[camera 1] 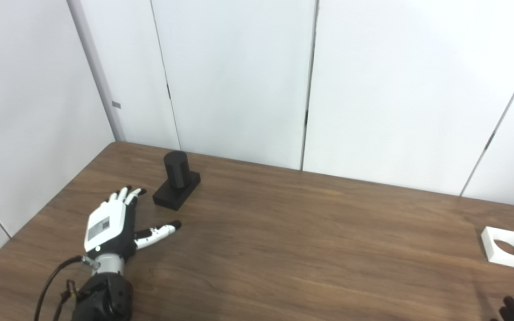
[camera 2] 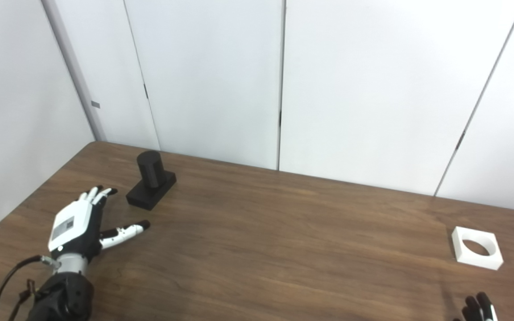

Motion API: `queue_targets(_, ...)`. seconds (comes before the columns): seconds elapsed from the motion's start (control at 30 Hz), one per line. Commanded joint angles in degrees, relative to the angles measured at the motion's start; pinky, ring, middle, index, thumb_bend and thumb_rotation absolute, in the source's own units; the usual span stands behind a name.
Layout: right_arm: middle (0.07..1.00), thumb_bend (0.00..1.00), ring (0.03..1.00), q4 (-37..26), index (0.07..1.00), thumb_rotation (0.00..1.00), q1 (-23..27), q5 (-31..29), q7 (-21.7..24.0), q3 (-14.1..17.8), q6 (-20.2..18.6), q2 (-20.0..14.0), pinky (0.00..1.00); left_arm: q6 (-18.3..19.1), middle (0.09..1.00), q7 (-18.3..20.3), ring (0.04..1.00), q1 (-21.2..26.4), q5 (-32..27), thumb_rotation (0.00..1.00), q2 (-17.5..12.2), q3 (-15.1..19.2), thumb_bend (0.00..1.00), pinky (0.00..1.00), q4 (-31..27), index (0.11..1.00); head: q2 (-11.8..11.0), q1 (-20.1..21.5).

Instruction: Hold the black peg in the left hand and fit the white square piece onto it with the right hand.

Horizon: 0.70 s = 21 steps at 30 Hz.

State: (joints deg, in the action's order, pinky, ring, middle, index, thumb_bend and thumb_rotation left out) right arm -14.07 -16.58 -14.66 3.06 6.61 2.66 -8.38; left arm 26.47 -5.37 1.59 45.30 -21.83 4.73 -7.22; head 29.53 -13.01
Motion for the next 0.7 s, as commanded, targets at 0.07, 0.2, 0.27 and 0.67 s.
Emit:
queue_targets(0.07,0.99,0.78,1.0,-1.3,1.0,1.0,-0.2,-0.4,-0.3,-0.3,-1.1,1.6,0.98,-0.6,1.0,-3.6,1.0,4.9,2.1,0.61,-2.1,0.1,0.91,1.0,2.6,0.841,0.4,0.4)
queue_targets(0.2,0.991,0.78,1.0,-2.0,1.0,1.0,-0.5,-0.6,-0.7,-0.3,-1.9,2.0,0.98,-1.2,1.0,-4.0,1.0,6.6,1.9,0.61,-3.0,-0.7,0.91,1.0,5.6,0.827,0.6,0.7)
queue_targets(0.27,0.989,0.78,1.0,-2.3,1.0,1.0,-0.7,-0.7,-0.7,-0.4,-2.1,1.9,0.99,-1.1,1.0,-3.9,1.0,7.2,2.1,0.61,-3.5,-1.3,0.91,1.0,6.5,0.822,0.6,0.6)
queue_targets(0.67,0.997,0.73,1.0,-3.2,1.0,1.0,-1.1,-1.4,-0.7,-0.5,-2.9,1.7,1.0,0.0,0.978,-3.5,0.986,10.1,2.4,0.6,-4.6,-4.3,0.92,0.99,10.8,0.812,0.9,0.8)
